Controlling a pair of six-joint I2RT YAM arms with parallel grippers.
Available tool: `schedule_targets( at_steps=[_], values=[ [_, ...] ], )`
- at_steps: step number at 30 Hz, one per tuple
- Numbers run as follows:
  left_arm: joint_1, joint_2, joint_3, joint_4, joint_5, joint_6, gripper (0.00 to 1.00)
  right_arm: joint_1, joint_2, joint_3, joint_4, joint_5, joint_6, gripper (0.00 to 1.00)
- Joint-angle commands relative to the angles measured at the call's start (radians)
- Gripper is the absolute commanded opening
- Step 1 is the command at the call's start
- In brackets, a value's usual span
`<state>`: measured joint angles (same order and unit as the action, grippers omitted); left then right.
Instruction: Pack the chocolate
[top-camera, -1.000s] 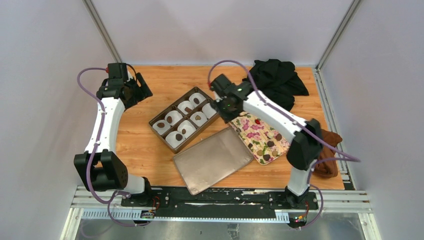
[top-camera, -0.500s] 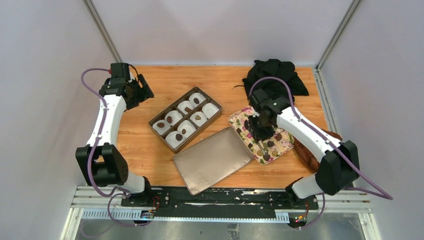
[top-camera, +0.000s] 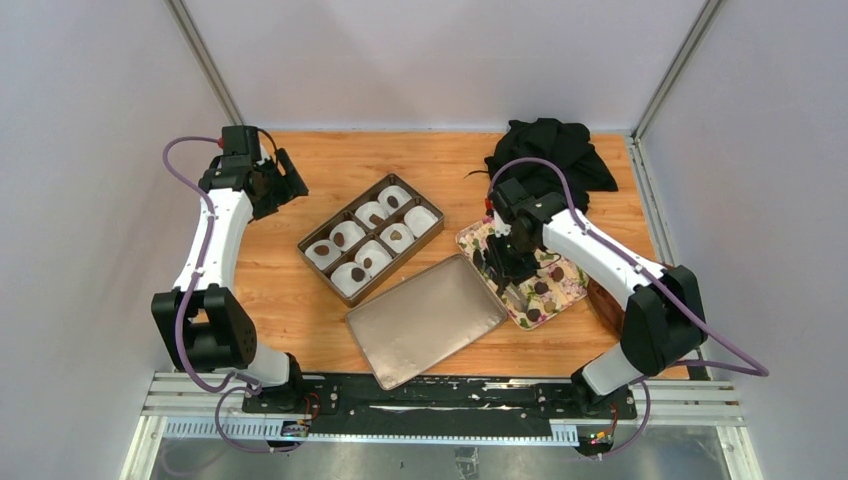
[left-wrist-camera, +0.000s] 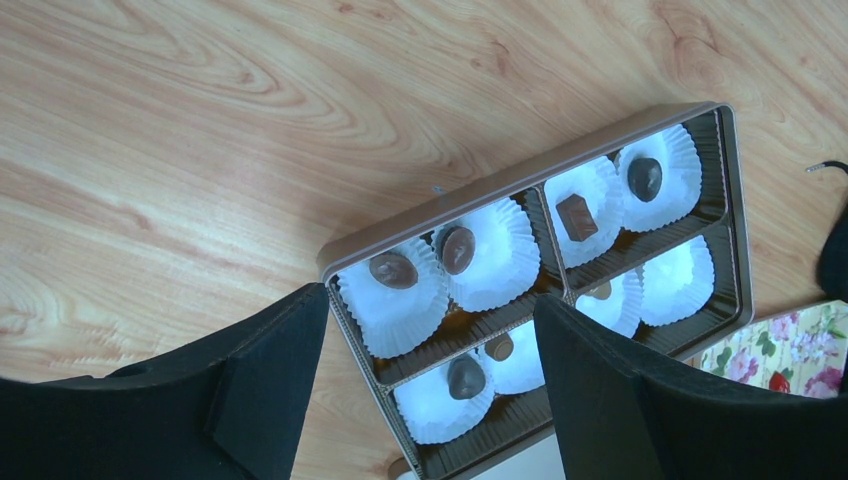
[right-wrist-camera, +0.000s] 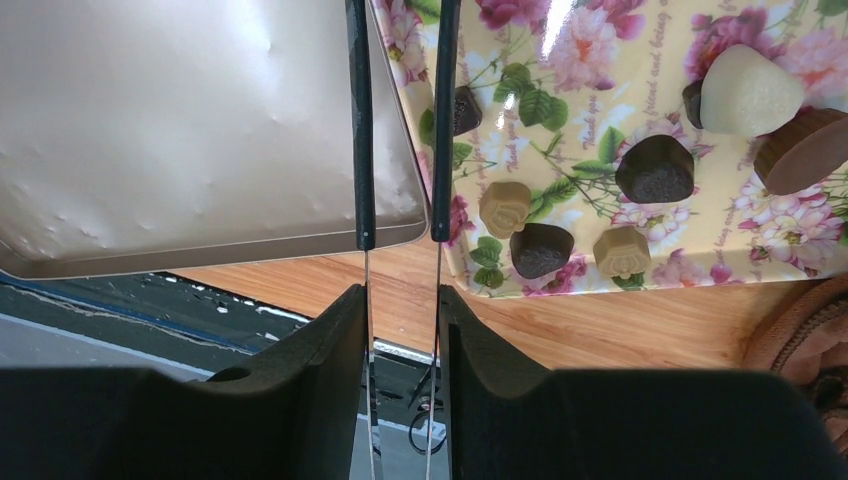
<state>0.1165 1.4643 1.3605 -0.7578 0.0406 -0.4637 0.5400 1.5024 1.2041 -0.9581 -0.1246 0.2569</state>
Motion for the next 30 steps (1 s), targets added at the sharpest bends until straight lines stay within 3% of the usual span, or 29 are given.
schedule_targets(
  at_steps=[1, 19, 26, 30],
  values=[
    [0.006, 0.001, 0.025, 0.013, -0.007, -0.004, 0.80, 0.001, 0.021, 0.027, -0.010, 0.021, -0.028, 0.35],
    [0.006, -0.012, 0.016, 0.015, -0.010, -0.005, 0.81, 0.001, 0.068, 0.042, -0.007, 0.057, -0.050, 0.36],
    [0.006, -0.020, 0.005, 0.015, -0.011, -0.003, 0.80, 0.003, 0.039, 0.046, -0.034, 0.070, -0.049, 0.22],
    [0.006, -0.023, 0.004, 0.014, -0.007, -0.002, 0.81, 0.005, 0.021, 0.074, -0.057, 0.084, -0.047, 0.20]
  ],
)
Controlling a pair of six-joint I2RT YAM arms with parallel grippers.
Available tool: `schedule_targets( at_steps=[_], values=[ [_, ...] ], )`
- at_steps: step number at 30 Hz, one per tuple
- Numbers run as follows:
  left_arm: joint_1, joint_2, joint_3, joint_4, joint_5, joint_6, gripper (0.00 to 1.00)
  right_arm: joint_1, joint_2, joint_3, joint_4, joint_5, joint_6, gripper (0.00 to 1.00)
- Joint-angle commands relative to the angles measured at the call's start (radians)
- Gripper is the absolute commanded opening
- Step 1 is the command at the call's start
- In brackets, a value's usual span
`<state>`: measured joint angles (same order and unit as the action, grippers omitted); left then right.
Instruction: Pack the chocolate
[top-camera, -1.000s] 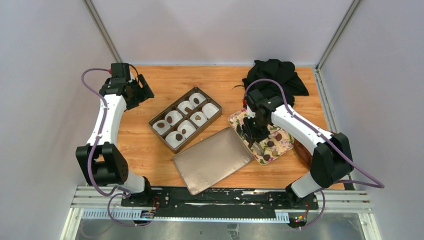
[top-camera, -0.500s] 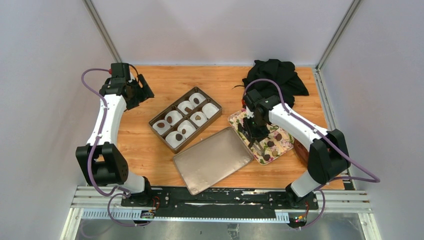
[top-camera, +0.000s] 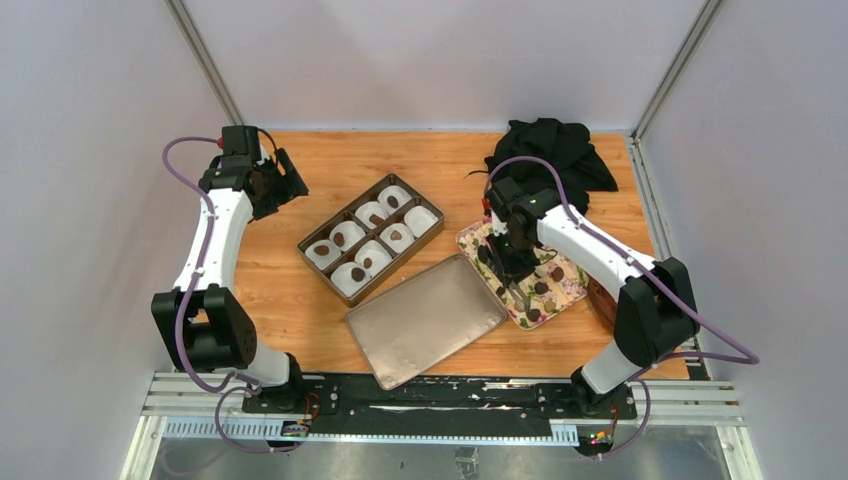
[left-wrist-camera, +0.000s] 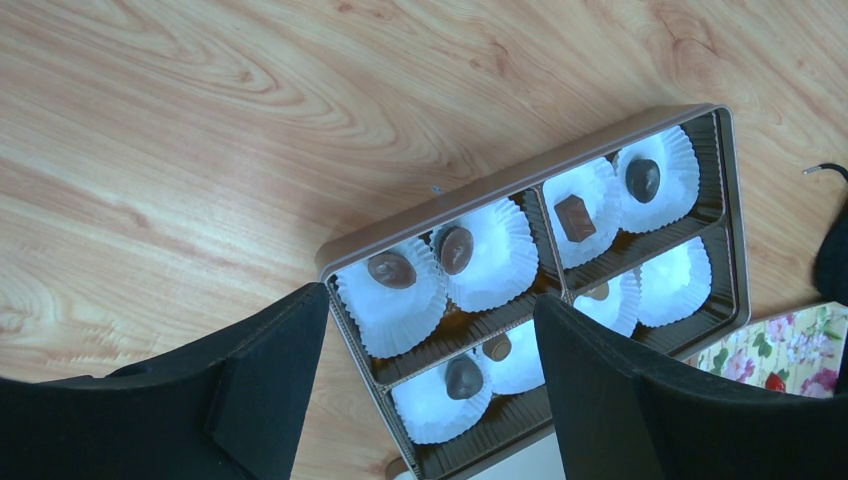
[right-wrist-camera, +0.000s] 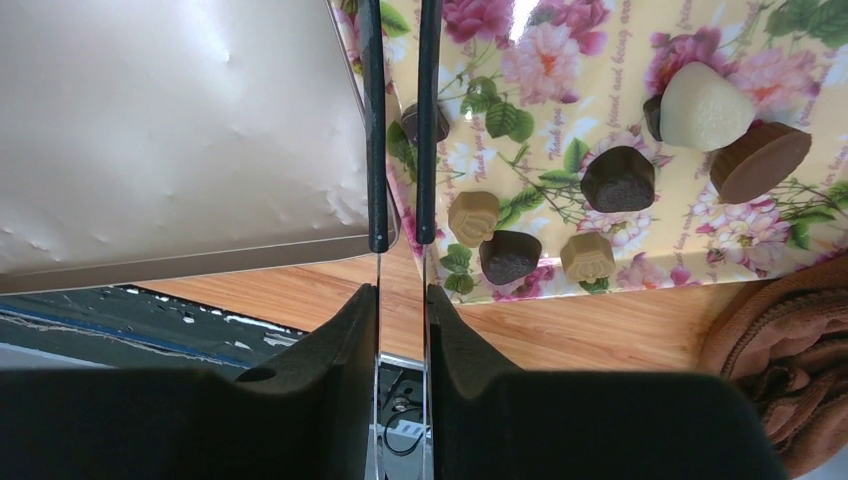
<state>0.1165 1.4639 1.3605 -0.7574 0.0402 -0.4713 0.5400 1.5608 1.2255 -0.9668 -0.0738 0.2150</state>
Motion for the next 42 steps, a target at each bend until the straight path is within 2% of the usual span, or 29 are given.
schedule_targets(
  at_steps=[1, 10, 17, 22, 29, 36, 42],
  values=[
    [0.006, -0.023, 0.005, 0.014, -0.006, 0.007, 0.81, 0.005, -0.040, 0.061, -0.053, 0.037, -0.006, 0.20],
    [0.006, -0.041, -0.009, 0.013, -0.011, 0.010, 0.80, 0.011, -0.016, 0.201, -0.076, 0.051, -0.020, 0.19],
    [0.006, -0.046, -0.001, 0.008, -0.010, 0.016, 0.81, 0.082, 0.204, 0.518, -0.086, 0.030, -0.055, 0.19],
    [0.008, -0.059, 0.001, -0.009, -0.026, 0.030, 0.81, 0.120, 0.343, 0.670, -0.096, -0.011, -0.066, 0.19],
    [0.012, -0.073, -0.019, -0.010, -0.030, 0.028, 0.80, 0.134, 0.422, 0.697, -0.085, -0.037, -0.069, 0.24],
    [0.012, -0.061, -0.016, -0.009, -0.024, 0.021, 0.81, 0.136, 0.439, 0.680, -0.079, -0.047, -0.076, 0.34],
    [0.012, -0.054, -0.012, -0.009, -0.023, 0.020, 0.81, 0.136, 0.441, 0.674, -0.073, -0.047, -0.075, 0.36]
  ],
)
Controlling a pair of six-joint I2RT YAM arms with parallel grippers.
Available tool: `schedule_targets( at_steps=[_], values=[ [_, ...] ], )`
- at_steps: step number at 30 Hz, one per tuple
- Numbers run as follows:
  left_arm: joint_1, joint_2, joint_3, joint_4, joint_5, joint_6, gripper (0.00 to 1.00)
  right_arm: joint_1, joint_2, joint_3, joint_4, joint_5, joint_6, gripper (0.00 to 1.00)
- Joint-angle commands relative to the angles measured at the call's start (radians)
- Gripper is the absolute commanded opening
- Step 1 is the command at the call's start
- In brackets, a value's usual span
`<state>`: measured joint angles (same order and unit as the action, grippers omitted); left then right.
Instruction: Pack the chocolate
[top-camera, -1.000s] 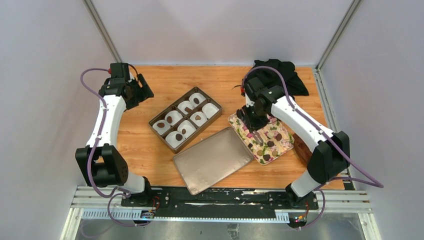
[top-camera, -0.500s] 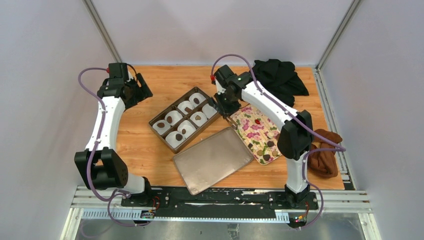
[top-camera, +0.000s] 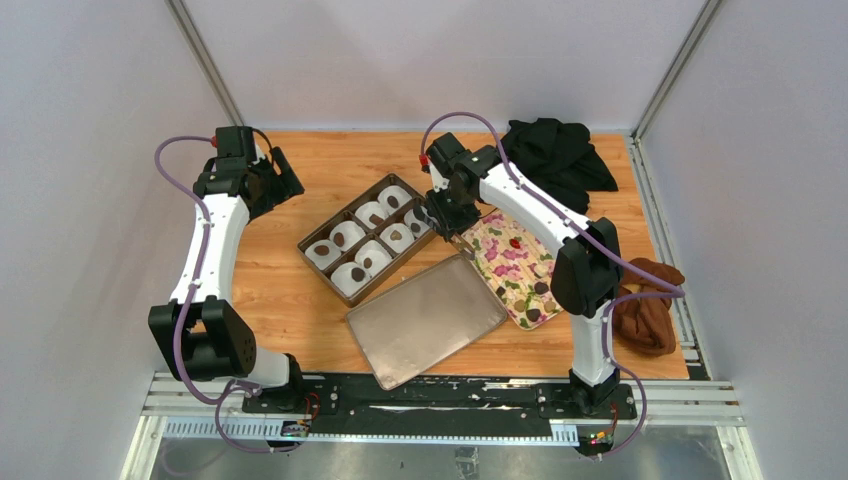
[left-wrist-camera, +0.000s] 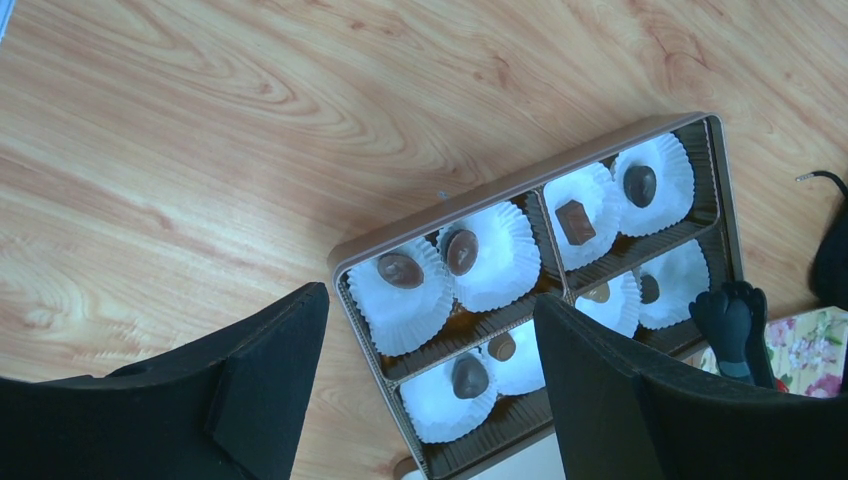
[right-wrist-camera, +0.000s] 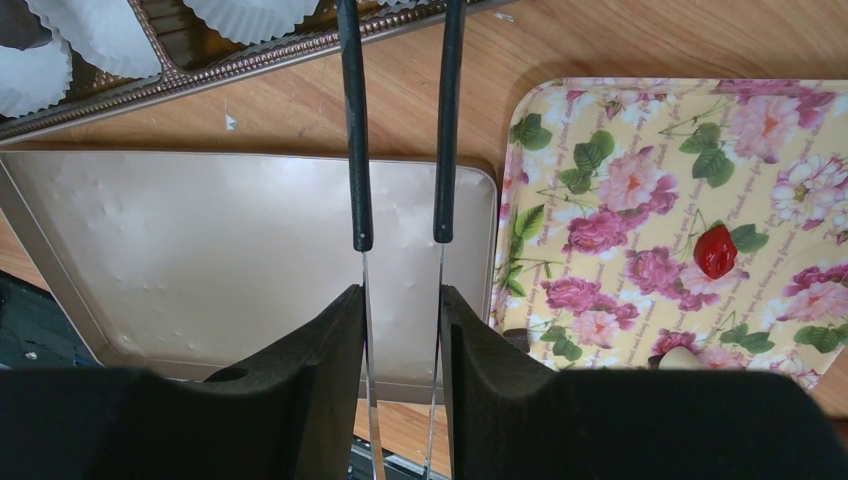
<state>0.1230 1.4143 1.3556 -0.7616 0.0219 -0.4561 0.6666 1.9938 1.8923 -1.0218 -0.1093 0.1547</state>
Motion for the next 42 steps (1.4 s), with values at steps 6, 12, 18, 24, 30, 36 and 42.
schedule_targets(
  at_steps=[6, 12, 18, 24, 30, 36, 42],
  values=[
    [0.005, -0.009, -0.008, -0.004, -0.008, 0.004, 0.81, 0.009, -0.019, 0.016, -0.005, 0.014, -0.014, 0.29],
    [0.006, -0.010, -0.010, -0.005, -0.007, 0.002, 0.80, -0.001, -0.056, 0.039, -0.005, 0.049, -0.017, 0.19],
    [0.006, -0.018, -0.018, -0.005, -0.006, 0.002, 0.80, -0.071, -0.096, 0.045, 0.040, 0.086, 0.004, 0.18],
    [0.005, -0.020, -0.031, -0.002, 0.011, -0.001, 0.81, -0.145, 0.015, 0.115, 0.150, 0.171, -0.005, 0.19],
    [0.006, -0.041, -0.054, -0.001, 0.043, 0.001, 0.81, -0.158, 0.224, 0.312, 0.239, 0.270, -0.042, 0.22],
    [0.006, -0.086, -0.092, -0.004, 0.052, -0.015, 0.81, -0.162, 0.436, 0.509, 0.321, 0.310, -0.035, 0.26],
    [0.003, -0.126, -0.128, -0.002, 0.068, -0.048, 0.81, -0.171, 0.529, 0.549, 0.378, 0.306, -0.016, 0.38]
  ],
)
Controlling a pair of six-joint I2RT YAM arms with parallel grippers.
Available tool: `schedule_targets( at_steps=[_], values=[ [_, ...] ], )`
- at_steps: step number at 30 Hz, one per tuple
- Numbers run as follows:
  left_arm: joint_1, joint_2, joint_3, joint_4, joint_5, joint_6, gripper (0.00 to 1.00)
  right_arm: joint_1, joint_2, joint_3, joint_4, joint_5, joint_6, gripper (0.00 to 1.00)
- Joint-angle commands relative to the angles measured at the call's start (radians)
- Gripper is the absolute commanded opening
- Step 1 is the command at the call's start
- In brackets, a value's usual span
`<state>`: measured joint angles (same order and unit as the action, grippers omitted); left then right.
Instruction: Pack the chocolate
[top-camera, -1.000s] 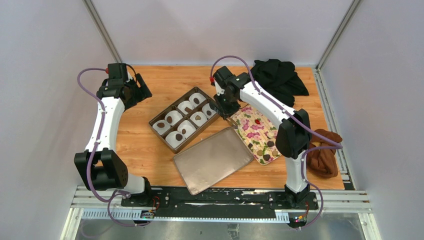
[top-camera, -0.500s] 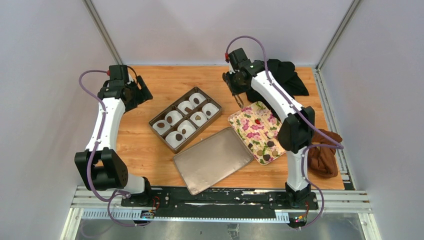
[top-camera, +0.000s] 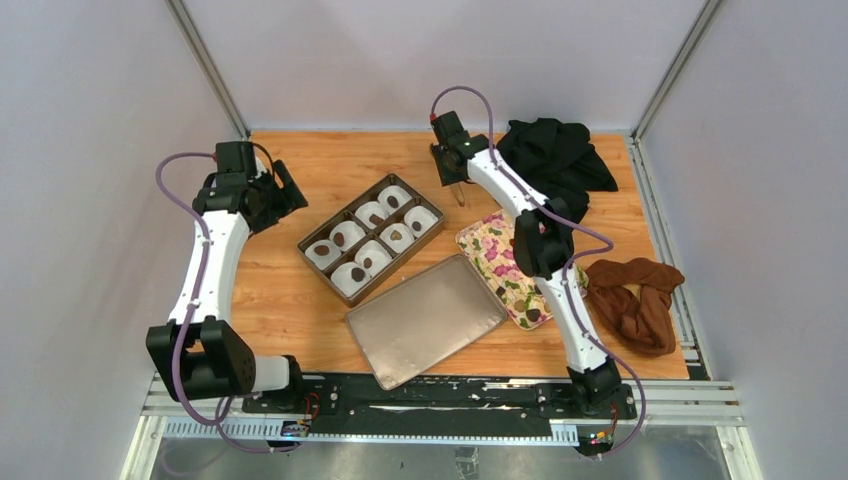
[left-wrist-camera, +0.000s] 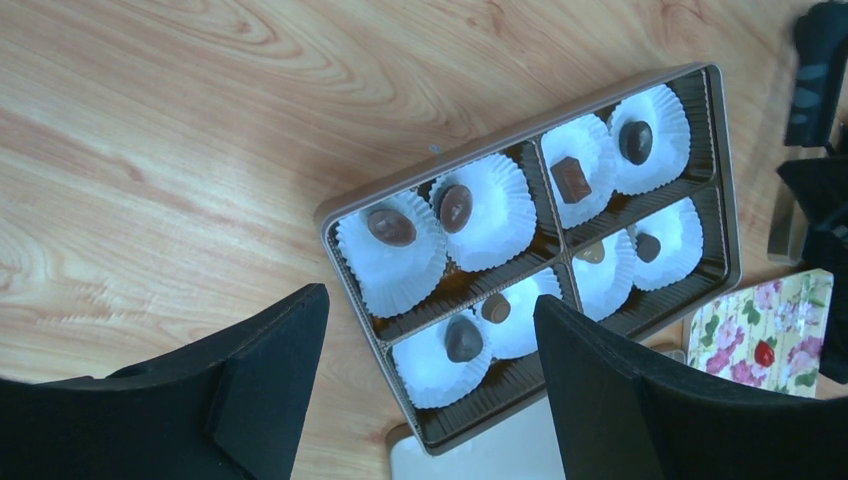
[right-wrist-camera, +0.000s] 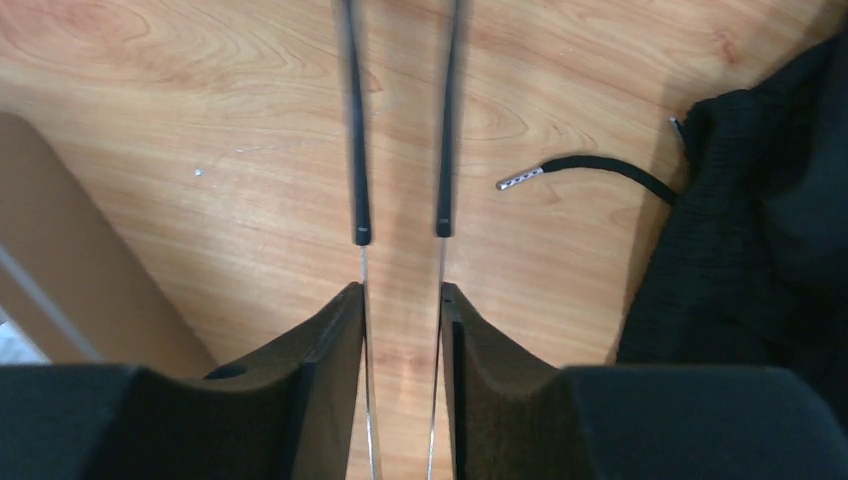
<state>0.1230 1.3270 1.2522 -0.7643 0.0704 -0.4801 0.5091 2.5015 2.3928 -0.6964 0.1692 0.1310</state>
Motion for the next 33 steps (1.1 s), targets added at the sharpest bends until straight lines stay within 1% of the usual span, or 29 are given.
schedule_targets(
  at_steps=[1, 5, 9, 12, 15, 19, 20, 22, 23, 25, 28, 29, 30, 31, 33],
  values=[
    [0.002, -0.046, -0.030, 0.000, 0.023, -0.026, 0.81, -0.015, 0.027, 0.052, 0.056, 0.020, 0.009, 0.44],
    [-0.003, -0.060, -0.040, -0.010, 0.025, -0.023, 0.81, -0.014, 0.016, 0.079, 0.060, -0.028, 0.024, 0.61],
    [-0.016, -0.060, -0.036, -0.010, 0.042, -0.004, 0.81, -0.015, -0.063, 0.076, 0.055, -0.033, 0.022, 0.65],
    [-0.053, -0.063, -0.024, -0.014, 0.054, 0.023, 0.80, -0.016, -0.204, -0.002, 0.049, -0.034, 0.016, 0.65],
    [-0.143, -0.091, -0.046, -0.026, 0.041, 0.038, 0.80, -0.016, -0.400, -0.196, 0.050, -0.081, 0.020, 0.65],
    [-0.349, -0.183, -0.126, -0.039, -0.040, 0.026, 0.80, -0.011, -0.677, -0.533, 0.047, -0.169, 0.047, 0.65],
    [-0.397, -0.210, -0.149, -0.047, -0.062, 0.009, 0.80, -0.006, -0.761, -0.647, 0.041, -0.197, 0.055, 0.64],
    [-0.490, -0.258, -0.192, -0.059, -0.107, -0.018, 0.80, 0.001, -0.864, -0.782, 0.026, -0.220, 0.078, 0.64],
    [-0.541, -0.280, -0.210, -0.065, -0.138, -0.033, 0.80, 0.005, -0.947, -0.895, 0.025, -0.233, 0.094, 0.64],
    [-0.649, -0.302, -0.237, -0.069, -0.187, -0.057, 0.79, 0.013, -1.060, -1.045, 0.018, -0.246, 0.141, 0.64],
    [-0.804, -0.276, -0.238, -0.067, -0.214, -0.069, 0.79, 0.032, -1.218, -1.223, -0.025, -0.243, 0.279, 0.62],
    [-0.839, -0.260, -0.229, -0.068, -0.218, -0.057, 0.79, 0.050, -1.266, -1.265, -0.058, -0.208, 0.337, 0.62],
    [-0.870, -0.241, -0.219, -0.069, -0.219, -0.039, 0.79, 0.077, -1.308, -1.302, -0.084, -0.184, 0.398, 0.62],
    [-0.893, -0.225, -0.210, -0.067, -0.213, -0.020, 0.79, 0.105, -1.349, -1.336, -0.104, -0.127, 0.462, 0.61],
    [-0.918, -0.210, -0.208, -0.061, -0.187, 0.017, 0.79, 0.172, -1.398, -1.384, -0.147, -0.065, 0.607, 0.58]
  ],
)
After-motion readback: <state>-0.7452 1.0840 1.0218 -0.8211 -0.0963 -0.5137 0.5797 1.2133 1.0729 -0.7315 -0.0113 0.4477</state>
